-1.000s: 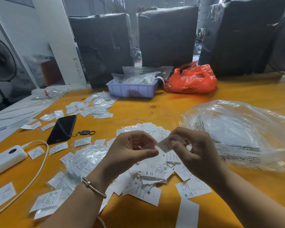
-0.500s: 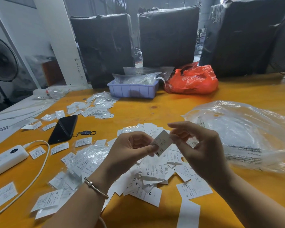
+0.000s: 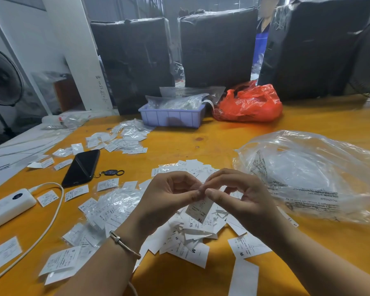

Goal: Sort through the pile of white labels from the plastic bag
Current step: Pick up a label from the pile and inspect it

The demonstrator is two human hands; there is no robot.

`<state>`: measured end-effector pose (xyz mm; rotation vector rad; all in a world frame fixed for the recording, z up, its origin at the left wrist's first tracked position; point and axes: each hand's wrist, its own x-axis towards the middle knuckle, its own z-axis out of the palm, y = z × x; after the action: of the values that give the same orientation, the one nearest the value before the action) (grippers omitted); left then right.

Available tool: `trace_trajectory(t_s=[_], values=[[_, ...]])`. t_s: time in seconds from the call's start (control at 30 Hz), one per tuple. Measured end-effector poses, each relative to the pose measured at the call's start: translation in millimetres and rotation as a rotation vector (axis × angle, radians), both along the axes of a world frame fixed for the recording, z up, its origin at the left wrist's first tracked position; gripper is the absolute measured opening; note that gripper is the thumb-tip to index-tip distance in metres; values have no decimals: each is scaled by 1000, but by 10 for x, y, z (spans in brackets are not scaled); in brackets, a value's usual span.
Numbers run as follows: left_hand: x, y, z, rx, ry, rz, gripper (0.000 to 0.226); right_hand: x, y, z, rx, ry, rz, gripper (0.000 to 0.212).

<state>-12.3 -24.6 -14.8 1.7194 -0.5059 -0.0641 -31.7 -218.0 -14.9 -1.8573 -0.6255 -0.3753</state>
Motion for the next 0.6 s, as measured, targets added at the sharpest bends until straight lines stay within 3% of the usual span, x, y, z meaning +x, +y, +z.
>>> trace_trajectory(t_s=[0.2,0.37,0.47,0.6], values=[[29,12,8,9,14,29,11,15,-22,2,79,25,-19,13],[12,0,9,45,-15,14,15,2,12,7,-124,-188,-110,13],[18,3,35,53,-25,80,15,-12,19,0,-104,-190,-133,16],[98,153,86,131,-11,214,13,42,-84,16,-24,-176,-348,21]])
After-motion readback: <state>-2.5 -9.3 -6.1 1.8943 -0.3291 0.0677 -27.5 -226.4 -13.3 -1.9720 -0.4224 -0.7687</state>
